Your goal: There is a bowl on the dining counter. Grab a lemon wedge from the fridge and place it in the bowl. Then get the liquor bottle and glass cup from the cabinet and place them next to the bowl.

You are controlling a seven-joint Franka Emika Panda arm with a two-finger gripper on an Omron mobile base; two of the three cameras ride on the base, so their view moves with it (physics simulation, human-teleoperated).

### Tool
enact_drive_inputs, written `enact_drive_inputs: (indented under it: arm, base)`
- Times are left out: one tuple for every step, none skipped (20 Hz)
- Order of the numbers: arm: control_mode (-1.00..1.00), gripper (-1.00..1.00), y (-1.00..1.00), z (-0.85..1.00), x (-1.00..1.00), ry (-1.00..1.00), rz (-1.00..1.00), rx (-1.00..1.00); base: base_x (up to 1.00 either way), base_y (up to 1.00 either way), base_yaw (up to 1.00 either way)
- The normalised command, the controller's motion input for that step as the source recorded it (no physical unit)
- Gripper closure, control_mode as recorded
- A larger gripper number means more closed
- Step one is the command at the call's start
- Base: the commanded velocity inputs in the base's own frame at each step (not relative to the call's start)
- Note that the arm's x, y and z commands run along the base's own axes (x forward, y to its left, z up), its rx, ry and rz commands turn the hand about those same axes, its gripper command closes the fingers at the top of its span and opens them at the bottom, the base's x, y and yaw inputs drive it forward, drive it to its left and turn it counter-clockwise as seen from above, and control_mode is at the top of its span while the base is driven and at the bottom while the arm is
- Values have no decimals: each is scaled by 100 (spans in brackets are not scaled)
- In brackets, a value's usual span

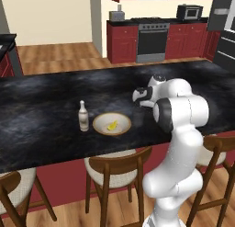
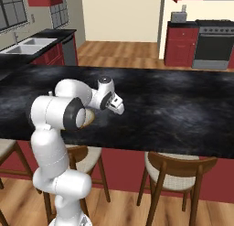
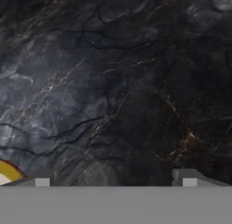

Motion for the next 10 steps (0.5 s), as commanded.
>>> enact_drive_inputs:
  arm:
    - [-100, -100, 4, 47, -52, -25, 0, 2]
    - [-100, -100, 2, 53, -47, -25, 0, 1]
    - [-100, -100, 0, 58, -39, -23, 0, 1]
    - [-100, -100, 0, 66, -35, -23, 0, 1]
    - [-100, -100, 0, 79, -32, -23, -1, 1]
    - [-100, -100, 0, 86, -29, -23, -3, 1]
    - [-100, -100, 0, 100, -29, -21, -3, 0]
    - [-100, -100, 0, 100, -35, -22, -2, 0]
    - [-100, -100, 0, 100, -39, -19, 0, 0]
    - [-100, -100, 0, 100, -45, -17, 0, 0]
  base:
    - [0, 0, 0]
    - [0, 0, 0]
    - [0, 0, 0]
    - [0, 0, 0]
    - [0, 0, 0]
    - [0, 0, 0]
    - [0, 0, 0]
    - [0, 0, 0]
    - [0, 0, 0]
    - [0, 0, 0]
